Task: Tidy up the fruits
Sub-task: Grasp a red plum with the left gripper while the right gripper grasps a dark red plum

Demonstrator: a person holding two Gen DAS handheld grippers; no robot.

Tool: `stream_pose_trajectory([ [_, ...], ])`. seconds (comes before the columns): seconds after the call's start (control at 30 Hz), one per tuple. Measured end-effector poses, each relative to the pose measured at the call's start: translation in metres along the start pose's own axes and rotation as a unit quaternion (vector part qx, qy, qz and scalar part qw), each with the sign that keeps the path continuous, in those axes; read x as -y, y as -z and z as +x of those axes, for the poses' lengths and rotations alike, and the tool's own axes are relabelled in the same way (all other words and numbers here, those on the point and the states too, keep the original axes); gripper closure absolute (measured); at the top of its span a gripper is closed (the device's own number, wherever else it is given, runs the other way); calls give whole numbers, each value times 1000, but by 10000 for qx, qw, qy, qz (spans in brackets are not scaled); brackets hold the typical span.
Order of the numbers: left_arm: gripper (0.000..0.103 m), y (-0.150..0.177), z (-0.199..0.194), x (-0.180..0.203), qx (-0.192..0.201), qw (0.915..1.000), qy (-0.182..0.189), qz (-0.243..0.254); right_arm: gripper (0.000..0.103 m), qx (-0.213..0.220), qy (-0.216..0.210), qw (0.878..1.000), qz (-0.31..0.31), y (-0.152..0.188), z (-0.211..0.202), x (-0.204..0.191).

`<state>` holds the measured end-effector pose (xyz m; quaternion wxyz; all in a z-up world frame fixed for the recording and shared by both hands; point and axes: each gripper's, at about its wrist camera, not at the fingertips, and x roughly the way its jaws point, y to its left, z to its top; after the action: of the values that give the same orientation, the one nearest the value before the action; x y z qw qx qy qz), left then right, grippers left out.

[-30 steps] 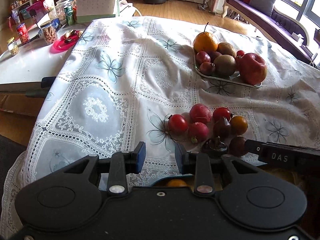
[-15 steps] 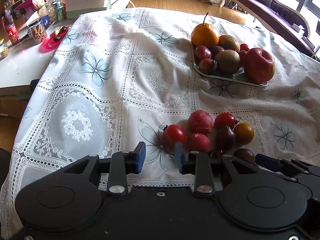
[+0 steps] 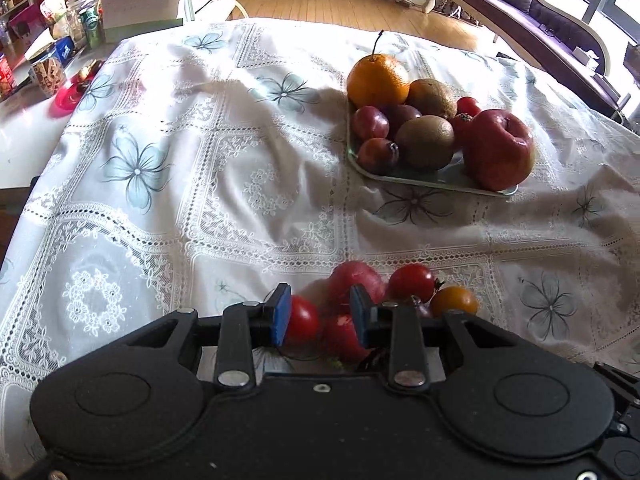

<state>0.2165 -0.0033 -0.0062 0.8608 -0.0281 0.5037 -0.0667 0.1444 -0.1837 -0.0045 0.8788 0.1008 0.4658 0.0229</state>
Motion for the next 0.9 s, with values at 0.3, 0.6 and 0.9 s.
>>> stream_pose_trajectory([
  [0.3,58,-12,27,26,-121,9997,-188,92,66,305,159,9994,30,7,-21,22],
  [0.6,56,-10,49,32,-299,9993,-223,-53,66,323,153,9993,55,16,-27,29],
  [0.9,50,-11,59,36,-294,9982,-501,-146,66,302,102,9995,79,21,-28,28],
])
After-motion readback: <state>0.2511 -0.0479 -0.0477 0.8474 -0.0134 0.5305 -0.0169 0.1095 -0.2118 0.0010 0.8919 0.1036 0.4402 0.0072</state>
